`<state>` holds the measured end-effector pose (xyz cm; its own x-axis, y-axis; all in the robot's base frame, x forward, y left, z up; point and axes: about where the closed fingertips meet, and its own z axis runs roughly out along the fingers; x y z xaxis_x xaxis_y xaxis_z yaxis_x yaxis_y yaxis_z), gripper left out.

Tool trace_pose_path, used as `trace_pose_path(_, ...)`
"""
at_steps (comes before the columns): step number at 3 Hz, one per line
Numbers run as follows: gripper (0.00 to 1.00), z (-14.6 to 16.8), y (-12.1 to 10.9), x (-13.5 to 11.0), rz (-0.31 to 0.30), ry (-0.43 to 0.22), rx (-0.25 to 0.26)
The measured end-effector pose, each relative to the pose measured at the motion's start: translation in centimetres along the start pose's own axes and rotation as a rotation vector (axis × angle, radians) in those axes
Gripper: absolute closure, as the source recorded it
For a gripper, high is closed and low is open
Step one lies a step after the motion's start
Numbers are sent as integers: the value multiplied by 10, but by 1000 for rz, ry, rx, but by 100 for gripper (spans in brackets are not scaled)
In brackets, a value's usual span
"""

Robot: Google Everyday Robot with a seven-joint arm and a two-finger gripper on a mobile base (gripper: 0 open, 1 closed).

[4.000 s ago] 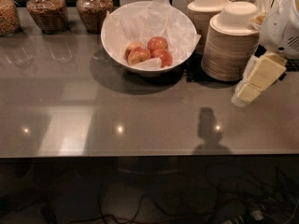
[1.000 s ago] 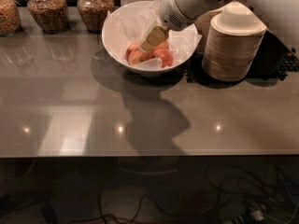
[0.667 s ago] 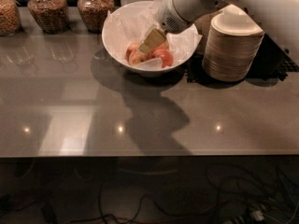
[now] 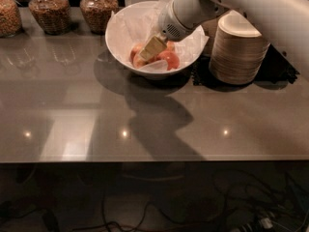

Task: Pick apple from white bowl

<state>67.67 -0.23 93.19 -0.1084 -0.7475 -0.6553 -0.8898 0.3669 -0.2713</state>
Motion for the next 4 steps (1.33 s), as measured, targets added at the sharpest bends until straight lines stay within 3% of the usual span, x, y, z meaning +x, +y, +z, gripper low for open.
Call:
trace_pose_path(1, 38, 9, 7, 2, 16, 0, -34)
trace_pose_path(4, 40, 40, 4, 5, 38, -21, -53)
